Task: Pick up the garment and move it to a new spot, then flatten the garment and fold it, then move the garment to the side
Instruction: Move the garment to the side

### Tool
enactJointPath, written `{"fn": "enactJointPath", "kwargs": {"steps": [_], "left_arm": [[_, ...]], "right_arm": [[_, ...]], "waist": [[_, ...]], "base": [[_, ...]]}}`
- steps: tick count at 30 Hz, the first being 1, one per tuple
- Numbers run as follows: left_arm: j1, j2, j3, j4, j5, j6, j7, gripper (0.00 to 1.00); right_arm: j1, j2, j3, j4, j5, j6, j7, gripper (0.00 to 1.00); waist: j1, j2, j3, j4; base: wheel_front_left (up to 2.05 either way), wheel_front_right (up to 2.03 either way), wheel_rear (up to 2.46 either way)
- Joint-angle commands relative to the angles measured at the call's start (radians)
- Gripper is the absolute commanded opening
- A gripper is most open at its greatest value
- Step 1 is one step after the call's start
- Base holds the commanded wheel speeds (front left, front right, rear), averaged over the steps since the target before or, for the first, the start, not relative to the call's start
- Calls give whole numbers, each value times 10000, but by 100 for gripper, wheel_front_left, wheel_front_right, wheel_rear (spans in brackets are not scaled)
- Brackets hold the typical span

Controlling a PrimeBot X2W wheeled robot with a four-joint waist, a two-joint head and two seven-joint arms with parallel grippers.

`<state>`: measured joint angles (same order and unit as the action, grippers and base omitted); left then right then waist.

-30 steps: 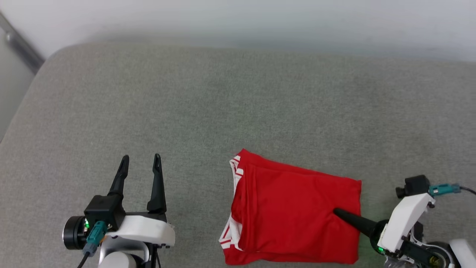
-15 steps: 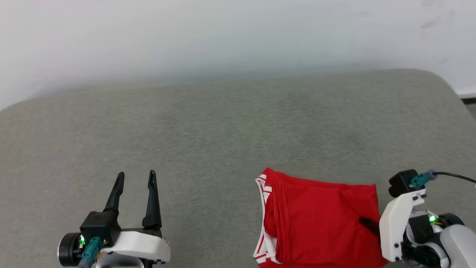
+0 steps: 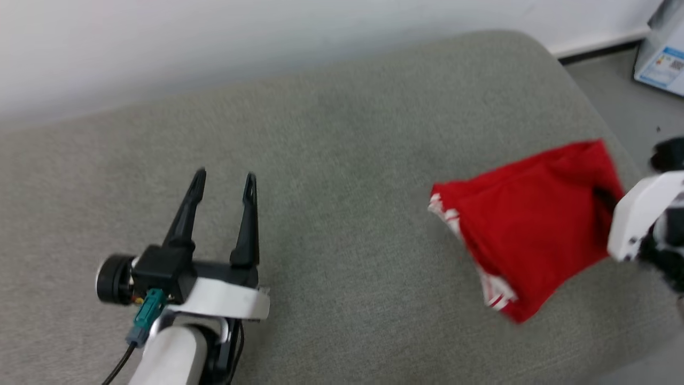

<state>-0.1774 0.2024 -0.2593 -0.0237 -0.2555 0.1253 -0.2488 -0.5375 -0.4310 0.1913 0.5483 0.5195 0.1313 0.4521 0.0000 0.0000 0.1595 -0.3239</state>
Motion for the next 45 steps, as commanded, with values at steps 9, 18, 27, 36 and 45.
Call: {"fn": "enactJointPath", "kwargs": {"steps": [9, 18, 27, 36, 45], "left_arm": [[-1910, 336, -425, -664, 764, -250, 493, 100], [-2970, 385, -803, -951, 1147, -436, 731, 100], [-2582, 333, -754, -513, 871, -337, 473, 100], [-1046, 227, -370, 28, 293, 65, 84, 100], [660, 89, 126, 340, -369, 528, -31, 100]], "right_arm": [[-2107, -722, -1717, 1865, -236, -10, -1993, 0], [-3028, -929, -2834, 3961, -805, -11, -3250, 33], [-3314, -864, -3291, 5557, -1716, -10, -4288, 100], [-1972, -667, -2597, 4672, -2281, -11, -5194, 100], [782, 517, -2419, 1606, -2097, -10, -5136, 100]], "waist": [[0, 0, 3265, 94], [0, 0, 4343, 444], [0, 0, 3576, 481], [0, 0, 1479, 554], [0, 0, -140, 985]], "base": [[0, 0, 0], [0, 0, 0], [0, 0, 0], [0, 0, 0], [0, 0, 0]]}}
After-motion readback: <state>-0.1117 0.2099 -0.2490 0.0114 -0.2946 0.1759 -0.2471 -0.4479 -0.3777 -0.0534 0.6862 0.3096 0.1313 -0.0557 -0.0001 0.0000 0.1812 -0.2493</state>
